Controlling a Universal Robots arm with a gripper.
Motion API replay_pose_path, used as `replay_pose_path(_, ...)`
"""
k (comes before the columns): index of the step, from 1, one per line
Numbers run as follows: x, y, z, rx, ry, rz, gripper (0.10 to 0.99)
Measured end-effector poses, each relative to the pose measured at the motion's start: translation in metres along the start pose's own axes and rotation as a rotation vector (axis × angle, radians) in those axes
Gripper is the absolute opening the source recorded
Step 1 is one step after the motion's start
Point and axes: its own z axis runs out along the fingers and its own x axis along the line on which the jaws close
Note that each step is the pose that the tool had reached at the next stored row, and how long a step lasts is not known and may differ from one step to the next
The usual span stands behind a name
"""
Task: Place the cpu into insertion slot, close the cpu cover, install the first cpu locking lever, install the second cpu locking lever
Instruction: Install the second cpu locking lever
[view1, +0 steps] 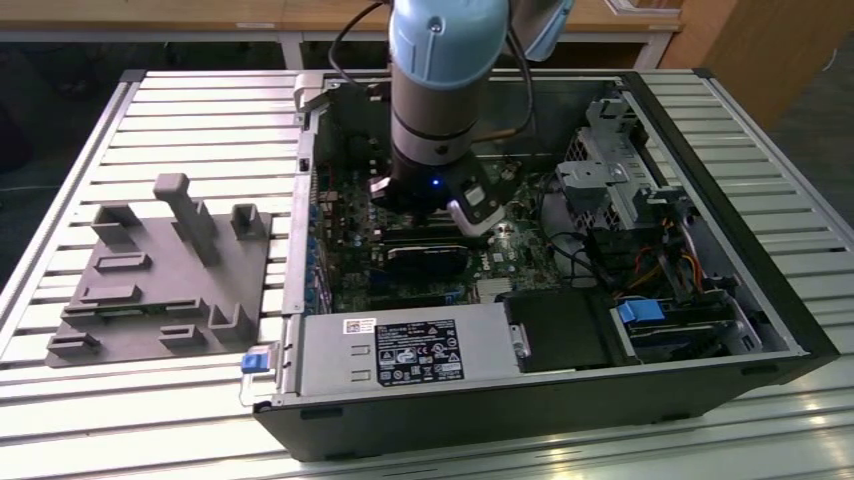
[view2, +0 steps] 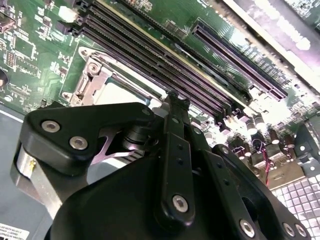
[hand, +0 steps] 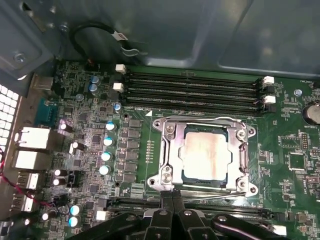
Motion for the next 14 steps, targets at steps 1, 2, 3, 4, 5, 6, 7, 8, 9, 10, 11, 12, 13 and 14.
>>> replay_pose_path(1,0.0009,-0.0005,0.0000,-0.003,-0.0001,0.000,0.106)
replay_pose_path(2,0.0019,-0.0006,0.0002,-0.005,-0.0002,0.000,0.106)
replay_pose_path(3,0.0027,-0.0008,0.0006,-0.007,-0.0002,0.000,0.106)
replay_pose_path(4,0.0033,-0.0011,0.0011,-0.008,-0.0005,0.000,0.106)
replay_pose_path(5,0.0037,-0.0013,0.0015,-0.010,-0.0006,0.000,0.106)
replay_pose_path(6,0.0042,-0.0014,0.0021,-0.012,-0.0007,0.000,0.106)
replay_pose_path(7,0.0048,-0.0016,0.0028,-0.013,-0.0008,0.000,0.106)
replay_pose_path(8,0.0053,-0.0019,0.0037,-0.014,-0.0009,0.000,0.106)
replay_pose_path(9,0.0053,-0.0022,0.0047,-0.015,-0.0007,0.000,0.106)
replay_pose_path(10,0.0054,-0.0025,0.0059,-0.015,-0.0007,0.000,0.106)
replay_pose_path(11,0.0055,-0.0029,0.0073,-0.016,-0.0007,0.000,0.106)
replay_pose_path(12,0.0056,-0.0032,0.0086,-0.017,-0.0009,0.000,0.106)
replay_pose_path(13,0.0057,-0.0034,0.0096,-0.018,-0.0009,0.000,0.106)
replay_pose_path(14,0.0059,-0.0037,0.0104,-0.019,-0.0010,0.000,0.106)
